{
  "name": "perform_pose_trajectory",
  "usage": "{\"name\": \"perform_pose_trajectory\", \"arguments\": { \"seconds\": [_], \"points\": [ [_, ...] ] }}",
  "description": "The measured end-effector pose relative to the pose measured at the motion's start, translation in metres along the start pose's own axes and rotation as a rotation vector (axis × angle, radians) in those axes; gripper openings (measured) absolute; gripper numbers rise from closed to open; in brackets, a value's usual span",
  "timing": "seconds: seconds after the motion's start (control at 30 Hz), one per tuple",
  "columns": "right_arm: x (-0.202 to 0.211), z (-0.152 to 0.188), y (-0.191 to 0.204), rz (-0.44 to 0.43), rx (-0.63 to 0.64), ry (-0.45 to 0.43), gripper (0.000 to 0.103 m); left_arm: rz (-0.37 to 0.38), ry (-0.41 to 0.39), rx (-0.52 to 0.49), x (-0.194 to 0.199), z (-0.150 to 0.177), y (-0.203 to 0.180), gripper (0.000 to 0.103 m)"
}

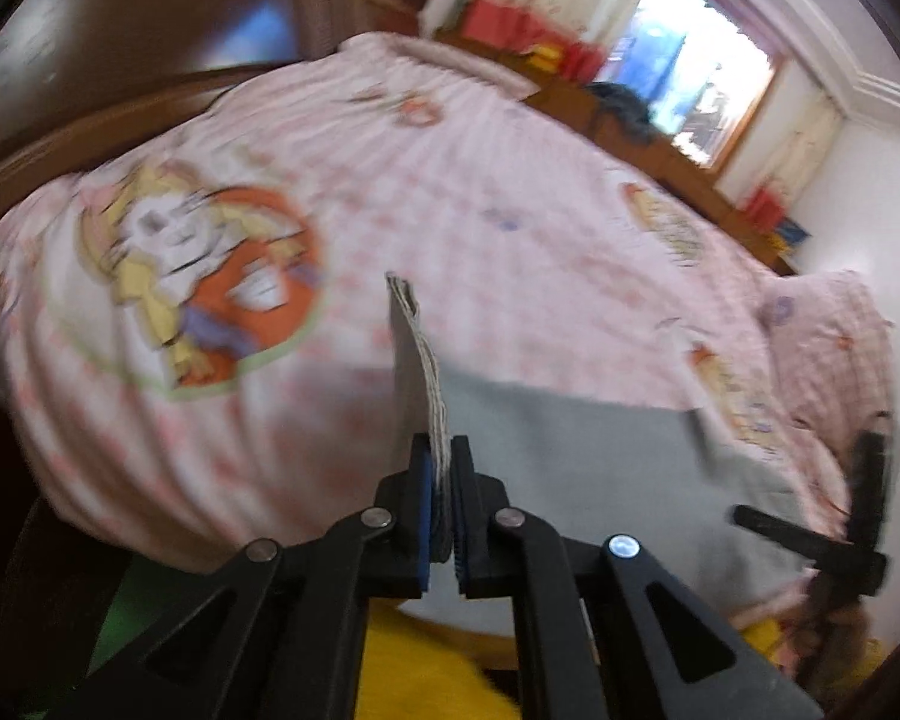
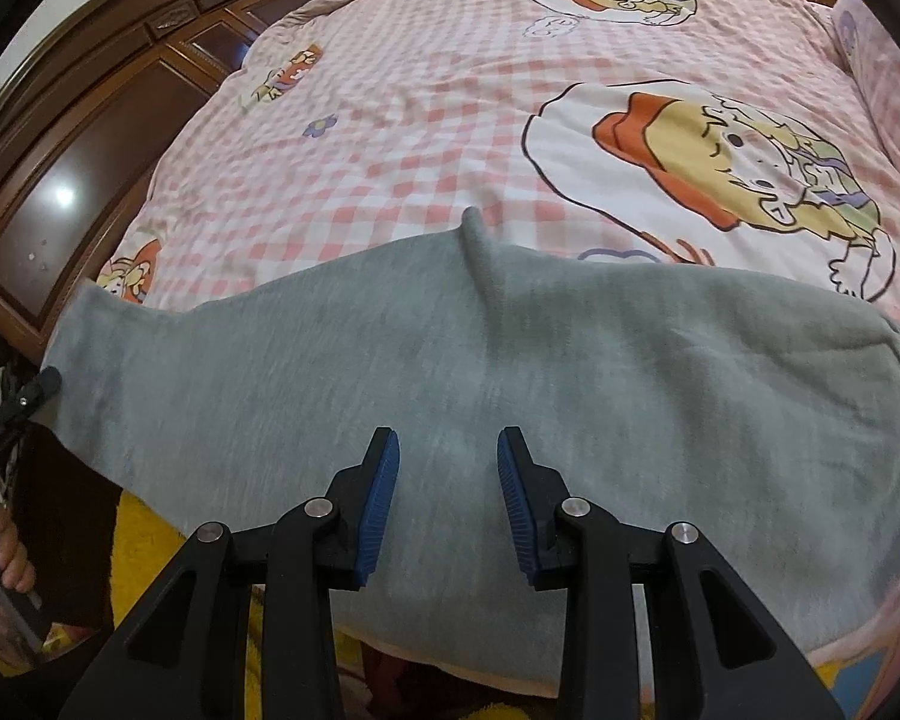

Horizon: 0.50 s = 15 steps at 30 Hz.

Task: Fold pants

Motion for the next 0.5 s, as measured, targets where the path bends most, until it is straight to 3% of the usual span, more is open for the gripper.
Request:
{"name": "perform_pose_trajectory", "arguments": {
  "seconds": [0.13, 0.3, 0.5],
  "points": [
    [0.003, 0.005, -0.006, 0.005, -0.014, -0.001, 0.035, 0.105, 0.042, -0.098, -0.006, 0.002, -0.057, 0.005],
    [0.003, 0.009, -0.014, 0.014, -0.036, 0.004, 0.035, 0.208, 0.151, -0.192, -0.041, 0.032, -0.116, 0.005],
    [0.000, 0.014, -0.020, 0.024, -0.046, 0.017, 0.035, 0.220, 0.304, -0.229, -0.092, 0.070, -0.142, 0.005]
  ]
}}
Point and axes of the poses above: each gripper's, at about its wrist camera, not at the fingertips, and x roughly against the way its jaws point, y to its left, z to its underside, the point moved 5 cm from there along -x, roughly the way its jaws point, and after that the axes turned 9 degrees about -y, right-handed, at the moved point
